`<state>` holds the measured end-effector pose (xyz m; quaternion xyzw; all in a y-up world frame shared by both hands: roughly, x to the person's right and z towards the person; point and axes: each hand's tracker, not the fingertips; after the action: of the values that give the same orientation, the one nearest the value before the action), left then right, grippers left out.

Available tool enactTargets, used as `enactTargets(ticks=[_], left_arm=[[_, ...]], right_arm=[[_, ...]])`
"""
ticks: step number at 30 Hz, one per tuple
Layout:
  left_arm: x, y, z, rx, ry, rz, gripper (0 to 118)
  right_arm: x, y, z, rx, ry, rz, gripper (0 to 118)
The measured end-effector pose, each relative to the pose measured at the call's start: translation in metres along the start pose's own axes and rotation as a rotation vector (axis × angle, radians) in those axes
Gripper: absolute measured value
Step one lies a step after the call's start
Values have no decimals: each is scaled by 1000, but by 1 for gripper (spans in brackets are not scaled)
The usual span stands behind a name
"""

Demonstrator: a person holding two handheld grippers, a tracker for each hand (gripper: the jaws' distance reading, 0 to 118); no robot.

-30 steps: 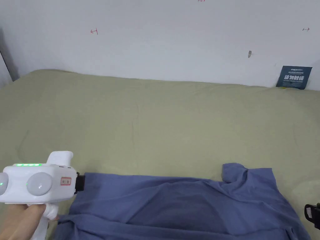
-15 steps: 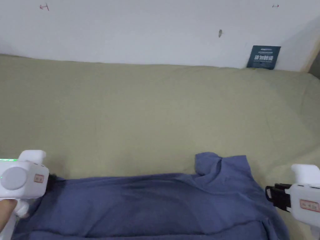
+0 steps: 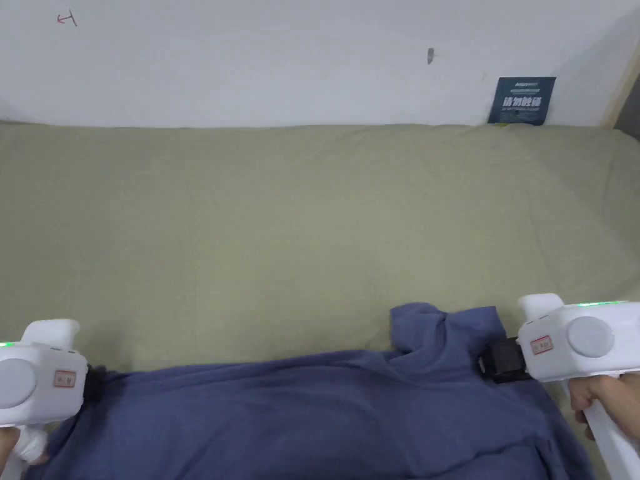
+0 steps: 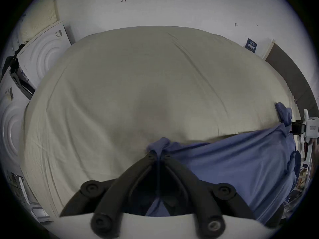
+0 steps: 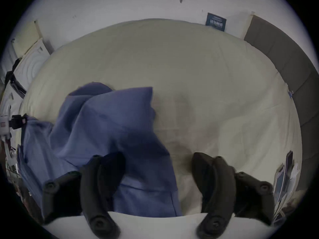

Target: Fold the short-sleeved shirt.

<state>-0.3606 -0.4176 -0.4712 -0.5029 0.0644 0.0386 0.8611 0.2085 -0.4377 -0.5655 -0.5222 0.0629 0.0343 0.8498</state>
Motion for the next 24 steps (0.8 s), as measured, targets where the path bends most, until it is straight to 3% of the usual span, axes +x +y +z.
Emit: enactTargets(ticks=[2,3,4,6,8,17,24], left_arm=[[-1,1,4,-1,-3,-2,1],[-1,0,8,2,-6,-9,1],[-4,-1,11,6,-10,-14,1],[-9,-2,22,22,-29,1,1],[-16,-4,38,36,-65,25,1],[-41,-60,144,173,-154,11,1],[-58,-141,183,210,-167,-22,1]], right_arm=[[3,-5,17,53,-13,3,57],[6,-7,28,92,16,7,10],[7,-11,37,124,8,-5,1],[3,-17,61,134,95,-19,1],[0,-24,83,168,54,15,1],[0,-91,202,307,125,4,1],[-9,-180,234,328,137,44,1]])
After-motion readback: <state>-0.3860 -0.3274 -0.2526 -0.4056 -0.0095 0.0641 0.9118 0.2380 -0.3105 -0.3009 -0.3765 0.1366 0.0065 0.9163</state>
